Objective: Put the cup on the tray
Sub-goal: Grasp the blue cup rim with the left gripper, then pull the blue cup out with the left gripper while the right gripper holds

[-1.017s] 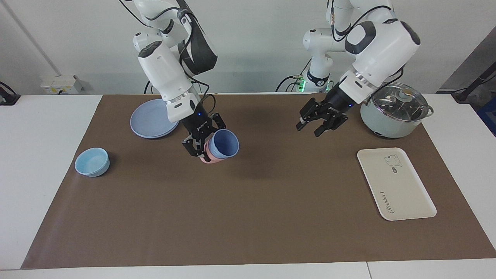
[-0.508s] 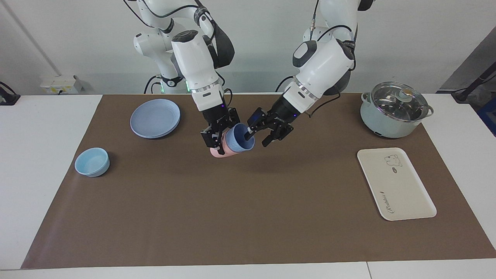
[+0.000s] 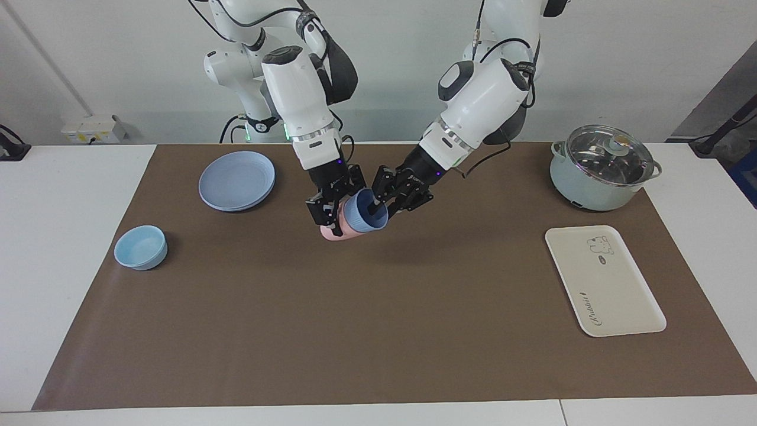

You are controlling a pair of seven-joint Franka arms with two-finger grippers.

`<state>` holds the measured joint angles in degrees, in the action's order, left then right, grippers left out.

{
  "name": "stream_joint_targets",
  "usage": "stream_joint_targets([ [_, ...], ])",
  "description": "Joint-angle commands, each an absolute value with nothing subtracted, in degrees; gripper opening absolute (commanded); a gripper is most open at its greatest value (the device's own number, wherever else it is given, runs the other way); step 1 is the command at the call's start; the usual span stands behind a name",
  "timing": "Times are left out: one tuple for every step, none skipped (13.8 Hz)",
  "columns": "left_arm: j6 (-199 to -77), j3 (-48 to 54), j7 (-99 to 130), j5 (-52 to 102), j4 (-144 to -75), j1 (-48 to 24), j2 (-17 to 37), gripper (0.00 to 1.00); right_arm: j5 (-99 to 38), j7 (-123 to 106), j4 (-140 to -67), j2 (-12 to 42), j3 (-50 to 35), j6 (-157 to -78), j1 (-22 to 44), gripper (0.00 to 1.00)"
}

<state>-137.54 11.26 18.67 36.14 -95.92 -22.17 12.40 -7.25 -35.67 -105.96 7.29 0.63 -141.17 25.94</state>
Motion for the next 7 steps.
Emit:
stream_joint_targets([
  [-137.37, 10.37, 18.98, 35.33, -95.8, -23.64, 12.3, 0.0, -5.45, -34.28, -105.38, 7.03, 0.44, -140.01, 25.84, 0.0],
  [-137.29, 10.37, 18.98, 35.33, -95.54, -23.56, 12.3, 0.0, -5.45, -34.28, -105.38, 7.03, 0.44, -140.01, 25.84, 0.0],
  [-137.2, 10.37, 18.98, 35.33, -95.19, -23.21, 12.3, 0.0, -5.36, -34.19, -105.38, 7.03, 0.44, -140.1, 25.84, 0.0],
  [-136.59, 10.37, 18.98, 35.33, -94.23, -22.86, 12.39, 0.0, -5.45, -33.93, -105.38, 7.12, 0.44, -140.1, 25.84, 0.0],
  [-134.41, 10.11, 18.98, 35.33, -92.57, -22.68, 12.74, 0.0, -5.45, -33.93, -105.38, 7.12, 0.44, -140.1, 25.84, 0.0],
  [-130.56, 10.02, 19.07, 35.25, -90.37, -21.63, 13.88, 0.0, -5.45, -33.93, -105.47, 7.12, 0.35, -140.1, 25.84, 0.0],
  [-126.08, 10.02, 19.07, 35.24, -87.22, -19.1, 14.67, 0.0, -5.45, -33.93, -105.47, 7.12, 0.44, -140.1, 25.84, 0.0],
])
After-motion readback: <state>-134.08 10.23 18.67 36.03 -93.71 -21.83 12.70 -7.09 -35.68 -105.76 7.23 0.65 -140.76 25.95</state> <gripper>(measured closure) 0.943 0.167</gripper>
